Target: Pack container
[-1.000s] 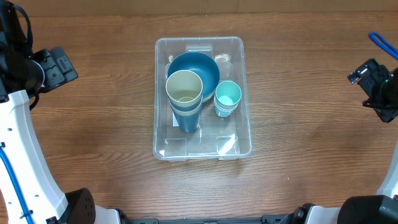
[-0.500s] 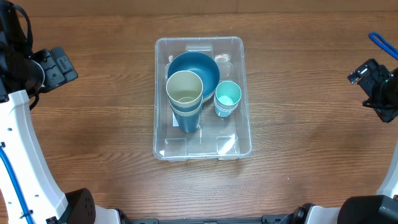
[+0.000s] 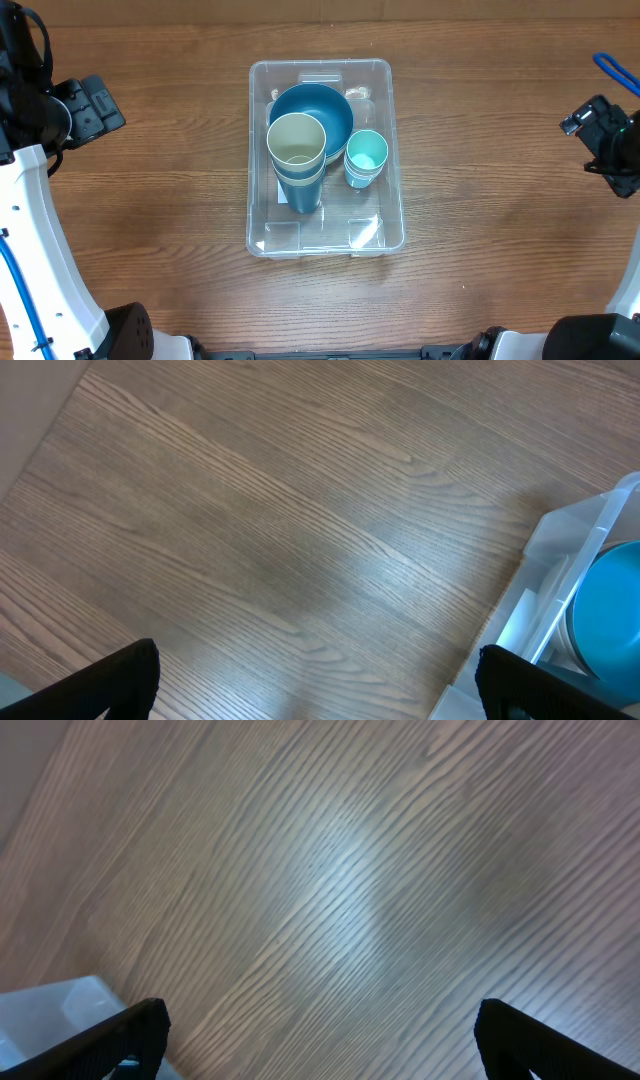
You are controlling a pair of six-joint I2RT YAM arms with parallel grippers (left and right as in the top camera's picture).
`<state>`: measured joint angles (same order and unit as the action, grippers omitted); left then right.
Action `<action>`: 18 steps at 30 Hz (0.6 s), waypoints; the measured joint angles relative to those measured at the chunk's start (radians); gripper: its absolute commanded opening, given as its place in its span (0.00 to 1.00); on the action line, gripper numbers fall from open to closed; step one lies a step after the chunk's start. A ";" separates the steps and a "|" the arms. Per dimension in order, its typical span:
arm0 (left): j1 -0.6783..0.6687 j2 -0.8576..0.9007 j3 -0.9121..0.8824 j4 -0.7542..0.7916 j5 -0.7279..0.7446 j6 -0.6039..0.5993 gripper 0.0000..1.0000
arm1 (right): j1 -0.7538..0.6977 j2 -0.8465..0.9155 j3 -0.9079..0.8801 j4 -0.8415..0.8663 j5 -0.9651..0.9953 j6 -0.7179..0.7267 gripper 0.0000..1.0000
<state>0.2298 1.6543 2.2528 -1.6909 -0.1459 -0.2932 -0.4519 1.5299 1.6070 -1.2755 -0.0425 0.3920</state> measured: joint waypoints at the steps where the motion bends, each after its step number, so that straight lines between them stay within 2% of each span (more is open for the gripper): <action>1: 0.000 0.000 0.000 0.000 0.000 0.000 1.00 | 0.000 -0.001 0.000 0.000 0.007 0.000 1.00; 10: 0.000 0.000 0.000 0.000 0.000 0.000 1.00 | 0.045 -0.093 0.000 0.027 0.059 -0.008 1.00; 18: 0.000 0.000 0.000 0.000 0.003 0.000 1.00 | 0.272 -0.323 0.000 0.150 0.077 -0.208 1.00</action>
<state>0.2298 1.6543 2.2528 -1.6909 -0.1425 -0.2932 -0.1795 1.2064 1.6070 -1.1259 0.0341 0.1844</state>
